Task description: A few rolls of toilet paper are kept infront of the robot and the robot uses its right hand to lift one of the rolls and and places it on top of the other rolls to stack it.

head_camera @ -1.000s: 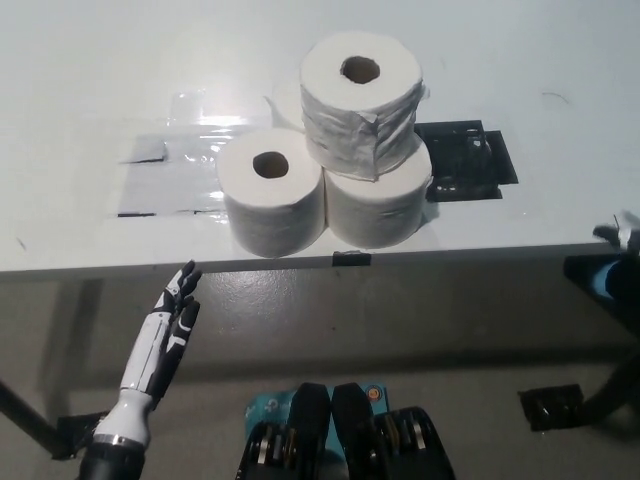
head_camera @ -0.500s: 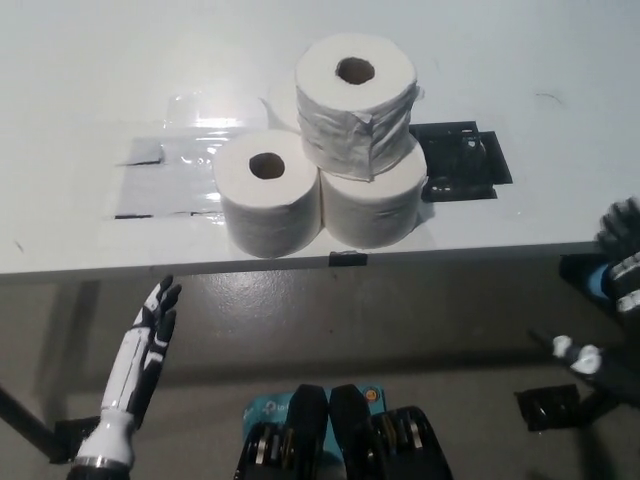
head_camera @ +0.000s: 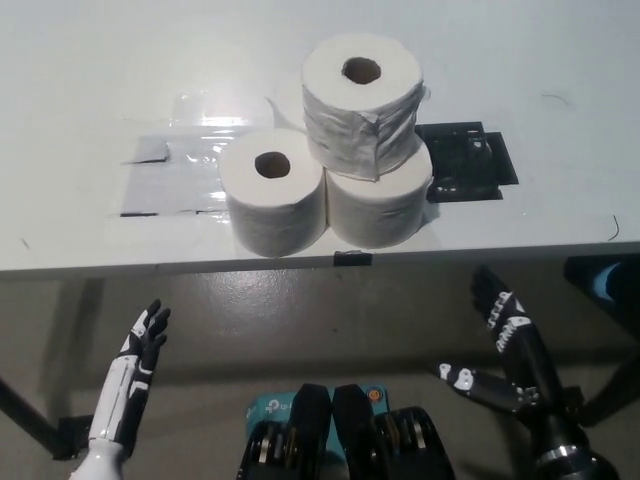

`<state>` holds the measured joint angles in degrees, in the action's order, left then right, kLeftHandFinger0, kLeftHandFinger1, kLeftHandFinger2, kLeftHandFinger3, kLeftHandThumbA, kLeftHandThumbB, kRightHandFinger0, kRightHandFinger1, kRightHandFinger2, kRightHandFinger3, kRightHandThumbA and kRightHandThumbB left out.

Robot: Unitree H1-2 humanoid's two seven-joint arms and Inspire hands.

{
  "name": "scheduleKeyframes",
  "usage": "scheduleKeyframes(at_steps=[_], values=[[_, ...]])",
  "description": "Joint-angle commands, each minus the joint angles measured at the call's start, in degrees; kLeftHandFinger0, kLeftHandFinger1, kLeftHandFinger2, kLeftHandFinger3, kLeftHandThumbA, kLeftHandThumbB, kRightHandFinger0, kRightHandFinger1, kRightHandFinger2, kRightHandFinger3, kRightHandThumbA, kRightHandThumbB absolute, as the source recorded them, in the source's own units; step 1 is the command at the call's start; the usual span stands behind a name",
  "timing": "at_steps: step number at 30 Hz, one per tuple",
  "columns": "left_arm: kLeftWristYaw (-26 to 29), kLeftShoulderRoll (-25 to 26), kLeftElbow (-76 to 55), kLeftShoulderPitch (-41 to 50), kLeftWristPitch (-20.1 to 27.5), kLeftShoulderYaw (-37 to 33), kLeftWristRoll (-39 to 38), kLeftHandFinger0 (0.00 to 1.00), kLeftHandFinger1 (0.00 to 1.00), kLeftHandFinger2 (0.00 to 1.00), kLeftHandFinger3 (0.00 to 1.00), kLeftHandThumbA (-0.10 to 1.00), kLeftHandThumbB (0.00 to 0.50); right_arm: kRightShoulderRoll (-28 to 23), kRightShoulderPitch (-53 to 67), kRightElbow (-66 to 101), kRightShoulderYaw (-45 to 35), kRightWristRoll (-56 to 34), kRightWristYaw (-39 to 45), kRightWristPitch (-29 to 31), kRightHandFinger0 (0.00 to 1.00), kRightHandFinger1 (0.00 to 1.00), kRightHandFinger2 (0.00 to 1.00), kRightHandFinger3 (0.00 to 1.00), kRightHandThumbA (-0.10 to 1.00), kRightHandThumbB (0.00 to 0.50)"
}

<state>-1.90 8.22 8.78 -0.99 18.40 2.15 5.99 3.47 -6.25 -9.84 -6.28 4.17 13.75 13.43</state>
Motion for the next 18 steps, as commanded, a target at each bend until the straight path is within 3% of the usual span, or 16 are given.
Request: scheduleKeyframes(at_steps=[1, 4, 10, 15, 18], values=[[-1.2, 0.6, -2.7, -0.1, -1.4, 0.5, -3.6, 1.00, 1.00, 1.00, 1.00, 1.00, 0.157, -1.1, -1.5, -1.9, 1.4, 2.4, -4.2, 6.4, 1.00, 1.00, 1.00, 1.00, 1.00, 0.088], [-1.8, 0.9, -3.4, -0.1, -2.8, 0.6, -4.3, 1.00, 1.00, 1.00, 1.00, 1.00, 0.175, -1.9, -1.3, -3.4, 2.0, 2.4, -4.8, 7.0, 1.00, 1.00, 1.00, 1.00, 1.00, 0.060], [-3.0, 0.7, -3.8, -0.4, -5.0, 1.0, -7.3, 1.00, 1.00, 1.00, 1.00, 1.00, 0.212, -3.0, -0.8, -3.6, 2.8, 1.5, -5.3, 6.9, 1.00, 1.00, 1.00, 1.00, 1.00, 0.064], [-4.4, 0.7, -4.5, -0.5, -9.4, 1.3, -9.9, 1.00, 1.00, 1.00, 1.00, 1.00, 0.251, -3.4, -0.7, -3.8, 3.2, 1.1, -5.9, 6.7, 1.00, 1.00, 1.00, 1.00, 1.00, 0.062], [-4.5, 0.4, -5.2, 0.7, -9.8, 1.1, -10.1, 1.00, 1.00, 1.00, 1.00, 1.00, 0.238, -3.7, 0.5, -3.3, 3.8, 1.4, -6.2, 6.7, 1.00, 1.00, 1.00, 1.00, 1.00, 0.063]])
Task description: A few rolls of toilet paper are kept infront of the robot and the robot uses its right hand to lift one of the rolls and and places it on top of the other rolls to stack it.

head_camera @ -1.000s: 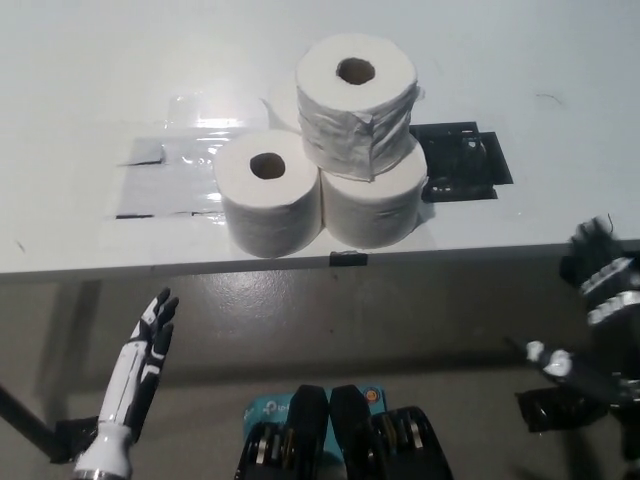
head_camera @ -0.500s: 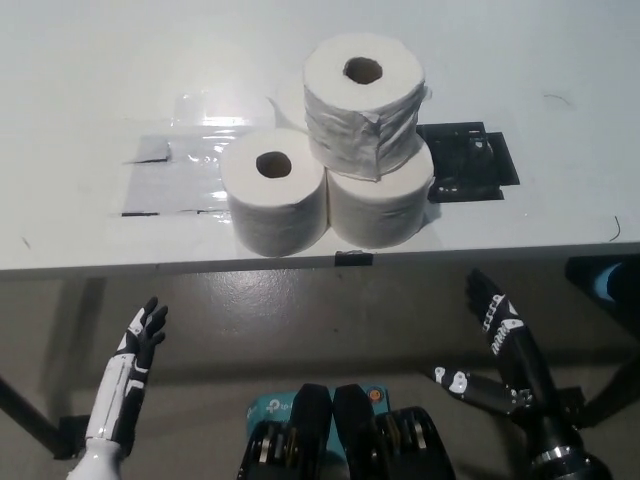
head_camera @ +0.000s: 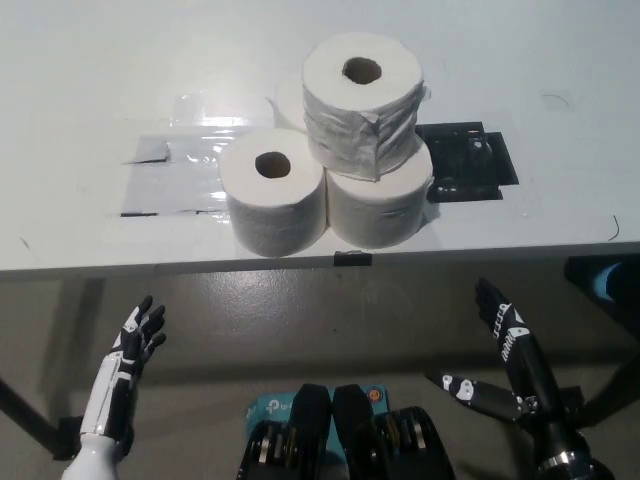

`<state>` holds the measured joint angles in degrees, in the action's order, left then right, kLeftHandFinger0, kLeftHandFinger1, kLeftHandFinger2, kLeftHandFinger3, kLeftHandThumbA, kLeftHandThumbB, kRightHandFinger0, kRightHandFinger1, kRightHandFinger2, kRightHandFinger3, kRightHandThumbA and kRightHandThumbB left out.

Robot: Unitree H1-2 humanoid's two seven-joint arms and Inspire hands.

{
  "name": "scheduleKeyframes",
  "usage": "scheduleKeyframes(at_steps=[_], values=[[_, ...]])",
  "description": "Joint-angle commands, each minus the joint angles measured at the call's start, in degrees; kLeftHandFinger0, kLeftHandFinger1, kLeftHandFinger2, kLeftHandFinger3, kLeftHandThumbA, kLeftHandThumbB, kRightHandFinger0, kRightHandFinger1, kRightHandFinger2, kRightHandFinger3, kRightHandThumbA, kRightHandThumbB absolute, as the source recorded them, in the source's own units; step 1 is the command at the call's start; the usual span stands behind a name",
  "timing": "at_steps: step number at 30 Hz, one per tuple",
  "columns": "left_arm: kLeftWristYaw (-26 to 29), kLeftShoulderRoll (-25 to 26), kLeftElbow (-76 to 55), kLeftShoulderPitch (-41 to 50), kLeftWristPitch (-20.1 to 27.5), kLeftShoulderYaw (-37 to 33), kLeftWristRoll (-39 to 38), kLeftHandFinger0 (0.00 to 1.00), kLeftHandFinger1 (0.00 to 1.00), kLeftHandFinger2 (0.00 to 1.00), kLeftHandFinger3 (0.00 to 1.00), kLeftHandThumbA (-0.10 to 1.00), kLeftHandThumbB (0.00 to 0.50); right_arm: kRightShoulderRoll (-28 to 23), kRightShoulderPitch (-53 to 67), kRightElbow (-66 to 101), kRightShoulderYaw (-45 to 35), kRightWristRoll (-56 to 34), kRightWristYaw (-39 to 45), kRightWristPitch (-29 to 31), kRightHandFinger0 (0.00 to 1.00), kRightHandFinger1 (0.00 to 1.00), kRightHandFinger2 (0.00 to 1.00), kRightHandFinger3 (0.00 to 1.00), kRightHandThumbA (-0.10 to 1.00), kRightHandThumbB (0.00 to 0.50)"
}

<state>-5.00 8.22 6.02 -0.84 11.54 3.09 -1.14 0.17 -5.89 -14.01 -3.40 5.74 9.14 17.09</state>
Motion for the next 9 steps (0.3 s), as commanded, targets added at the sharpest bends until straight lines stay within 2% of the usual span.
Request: scheduleKeyframes(at_steps=[1, 9], values=[[-1.5, 0.4, -2.5, 0.5, -3.0, 0.2, -3.1, 1.00, 1.00, 1.00, 1.00, 1.00, 0.229, -0.5, 0.1, 0.7, 1.1, -0.2, -1.7, 3.2, 1.00, 1.00, 1.00, 1.00, 1.00, 0.056], [-1.3, 0.5, -2.9, 0.1, -4.5, -0.1, -2.8, 1.00, 1.00, 1.00, 1.00, 1.00, 0.222, -1.3, -0.7, 0.9, 2.3, -0.3, -1.9, 2.3, 1.00, 1.00, 1.00, 1.00, 1.00, 0.082]])
